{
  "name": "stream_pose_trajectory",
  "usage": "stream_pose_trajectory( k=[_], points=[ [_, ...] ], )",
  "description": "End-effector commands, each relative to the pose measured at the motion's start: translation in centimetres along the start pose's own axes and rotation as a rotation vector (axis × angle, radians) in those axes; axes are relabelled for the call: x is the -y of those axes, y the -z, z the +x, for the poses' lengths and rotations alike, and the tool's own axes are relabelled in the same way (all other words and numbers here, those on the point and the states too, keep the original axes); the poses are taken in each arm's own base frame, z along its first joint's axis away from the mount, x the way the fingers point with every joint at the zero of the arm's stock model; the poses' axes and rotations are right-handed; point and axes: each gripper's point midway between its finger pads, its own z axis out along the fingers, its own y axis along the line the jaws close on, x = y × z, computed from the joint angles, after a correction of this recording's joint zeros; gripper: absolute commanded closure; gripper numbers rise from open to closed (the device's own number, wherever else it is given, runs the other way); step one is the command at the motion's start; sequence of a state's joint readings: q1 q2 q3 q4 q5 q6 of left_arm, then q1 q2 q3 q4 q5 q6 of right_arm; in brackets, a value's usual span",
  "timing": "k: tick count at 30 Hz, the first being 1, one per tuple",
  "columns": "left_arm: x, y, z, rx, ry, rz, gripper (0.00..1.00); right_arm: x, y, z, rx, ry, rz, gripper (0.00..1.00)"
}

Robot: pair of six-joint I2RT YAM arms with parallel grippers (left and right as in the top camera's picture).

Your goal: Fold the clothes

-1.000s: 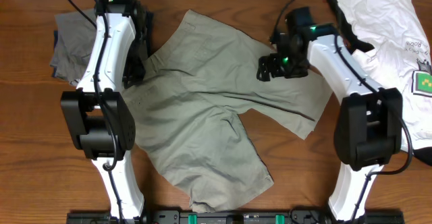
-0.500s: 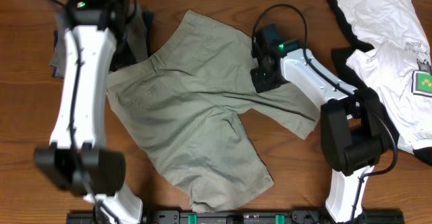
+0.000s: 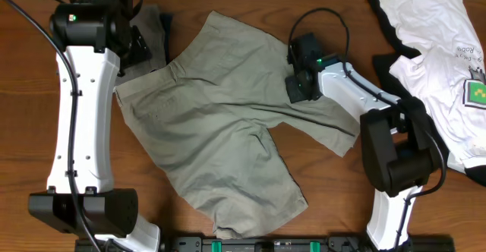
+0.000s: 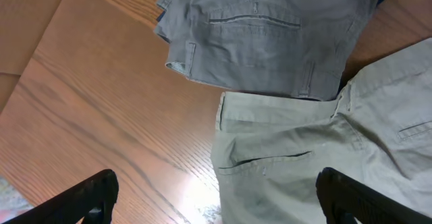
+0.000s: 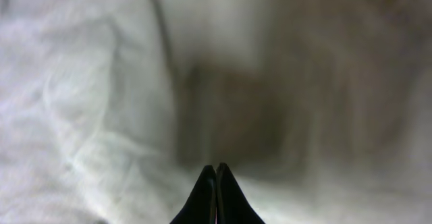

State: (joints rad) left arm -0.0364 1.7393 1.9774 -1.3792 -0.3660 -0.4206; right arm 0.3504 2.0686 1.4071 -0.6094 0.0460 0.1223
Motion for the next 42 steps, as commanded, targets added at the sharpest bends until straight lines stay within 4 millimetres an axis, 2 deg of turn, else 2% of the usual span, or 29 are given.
stream_pose_trajectory(
  k=[1,8,13,17,19,22,24,26,27,28,30,35,36,39,42],
  points=[
    [0.0,0.3,-0.4,0.018,-0.015,0.001,0.04,1.4,-1.6,0.4,-0.02,-0.035,0.026,0.98],
    [0.0,0.3,-0.4,0.018,-0.014,0.0,0.03,2.0,-5.0,1.7,-0.073,-0.077,-0.004,0.95],
    [0.3,0.3,-0.2,0.009,-0.014,0.018,0.02,3.1,-8.0,1.1,-0.035,-0.131,0.001,0.89],
    [0.6,0.3,-0.2,0.006,-0.013,0.032,0.03,4.5,-11.4,0.0,0.036,-0.179,-0.001,0.88],
    [0.6,0.2,-0.3,0.009,-0.011,0.034,0.03,5.3,-13.2,-0.6,0.083,-0.195,0.0,0.84],
    [0.8,0.2,-0.6,0.021,-0.005,0.04,0.03,6.6,-15.6,-2.7,0.202,-0.219,-0.001,0.69],
    [1.0,0.1,-0.7,0.023,0.001,0.049,0.03,7.2,-16.3,-4.1,0.266,-0.23,-0.008,0.59],
    [1.5,0.0,-0.6,0.014,0.001,0.07,0.03,7.8,-16.6,-6.0,0.322,-0.24,-0.029,0.54],
    [1.7,-0.1,-0.5,0.009,-0.001,0.076,0.02,8.1,-16.4,-6.8,0.339,-0.244,-0.03,0.52],
    [1.8,-0.2,-0.4,0.002,-0.002,0.079,0.02,8.8,-15.9,-8.5,0.375,-0.248,-0.026,0.49],
    [1.9,-0.6,-0.2,-0.008,-0.007,0.074,0.03,9.4,-15.1,-10.1,0.411,-0.249,-0.023,0.45],
    [2.0,-1.7,0.6,-0.043,-0.023,0.056,0.03,10.8,-11.7,-15.2,0.469,-0.241,-0.055,0.29],
    [2.1,-2.0,0.8,-0.052,-0.028,0.052,0.03,10.9,-10.2,-16.5,0.464,-0.229,-0.079,0.23],
    [2.2,-2.5,0.9,-0.063,-0.037,0.046,0.03,10.8,-6.8,-18.6,0.44,-0.197,-0.117,0.01],
    [2.4,-2.8,0.9,-0.068,-0.067,0.044,0.03,10.5,-2.5,-19.9,0.395,-0.189,-0.132,0.01]
  ],
)
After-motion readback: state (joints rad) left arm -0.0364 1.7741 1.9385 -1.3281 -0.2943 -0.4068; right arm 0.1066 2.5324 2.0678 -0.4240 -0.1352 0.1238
